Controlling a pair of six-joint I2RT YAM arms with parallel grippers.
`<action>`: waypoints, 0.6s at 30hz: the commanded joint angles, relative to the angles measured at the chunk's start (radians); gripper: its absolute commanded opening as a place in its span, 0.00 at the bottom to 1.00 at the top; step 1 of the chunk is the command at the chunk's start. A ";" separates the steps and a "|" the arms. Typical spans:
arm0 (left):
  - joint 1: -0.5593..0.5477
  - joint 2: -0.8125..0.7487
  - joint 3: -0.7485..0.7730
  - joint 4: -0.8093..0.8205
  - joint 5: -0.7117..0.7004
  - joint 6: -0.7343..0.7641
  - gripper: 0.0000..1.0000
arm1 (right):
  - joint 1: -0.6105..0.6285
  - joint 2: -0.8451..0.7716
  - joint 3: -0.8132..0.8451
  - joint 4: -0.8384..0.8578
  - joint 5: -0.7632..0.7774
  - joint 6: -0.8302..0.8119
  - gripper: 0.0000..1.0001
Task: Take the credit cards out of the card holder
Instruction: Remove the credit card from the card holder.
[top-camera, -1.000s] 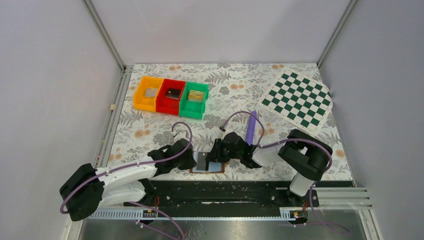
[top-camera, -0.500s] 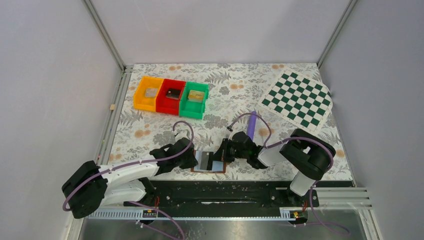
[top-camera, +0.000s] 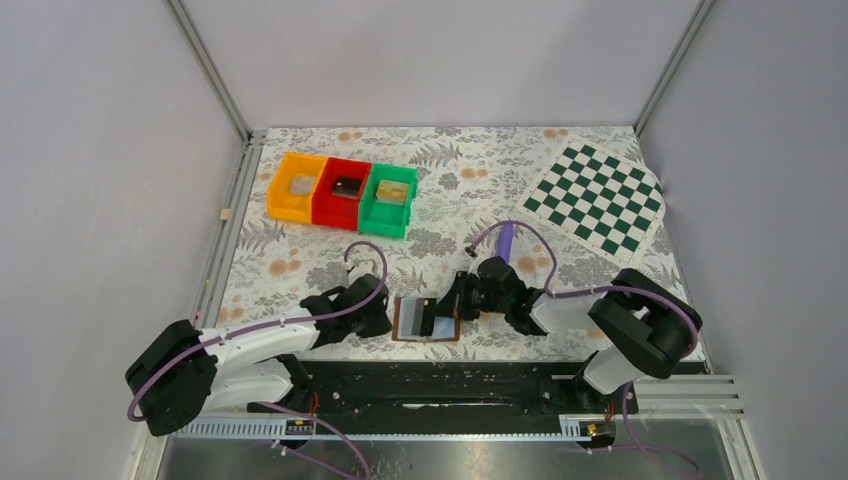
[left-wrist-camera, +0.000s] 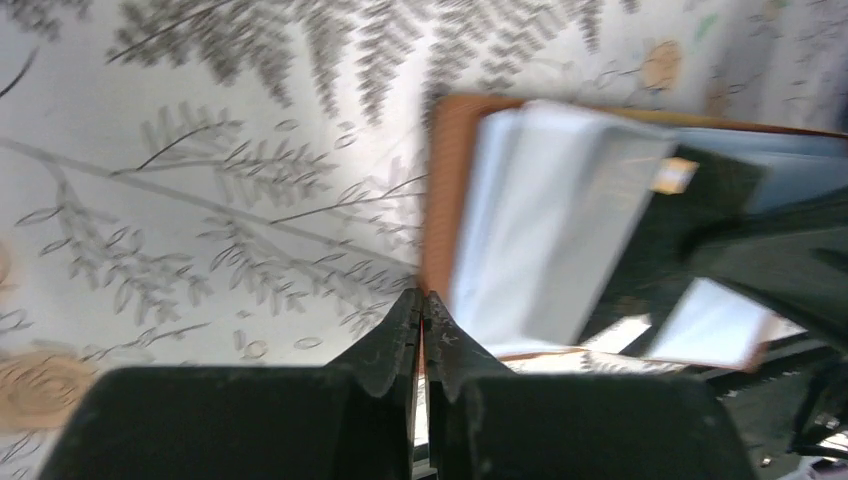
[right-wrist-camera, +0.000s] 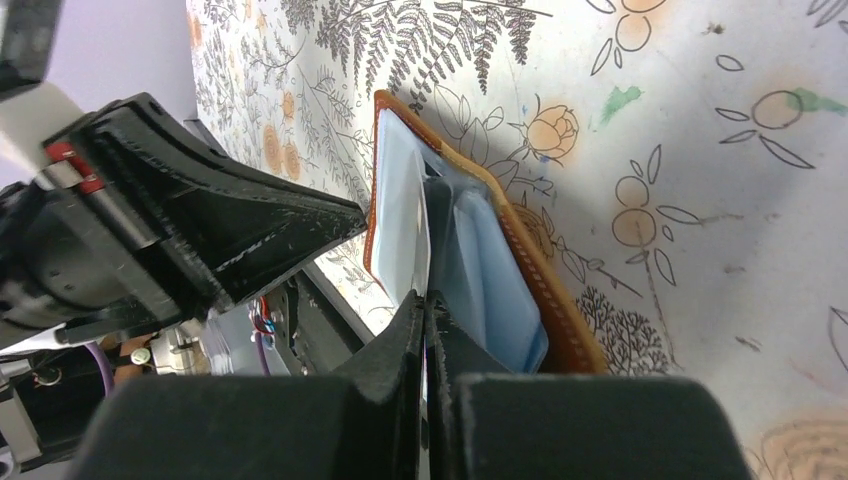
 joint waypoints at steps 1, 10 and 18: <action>0.007 -0.005 0.006 -0.127 -0.041 0.020 0.04 | -0.016 -0.103 0.006 -0.145 0.037 -0.057 0.00; 0.008 -0.014 0.021 -0.126 -0.016 0.020 0.06 | -0.017 -0.110 0.032 -0.175 0.016 -0.065 0.00; 0.007 -0.157 0.010 -0.008 0.092 0.044 0.09 | -0.016 0.027 0.033 0.039 -0.078 0.030 0.00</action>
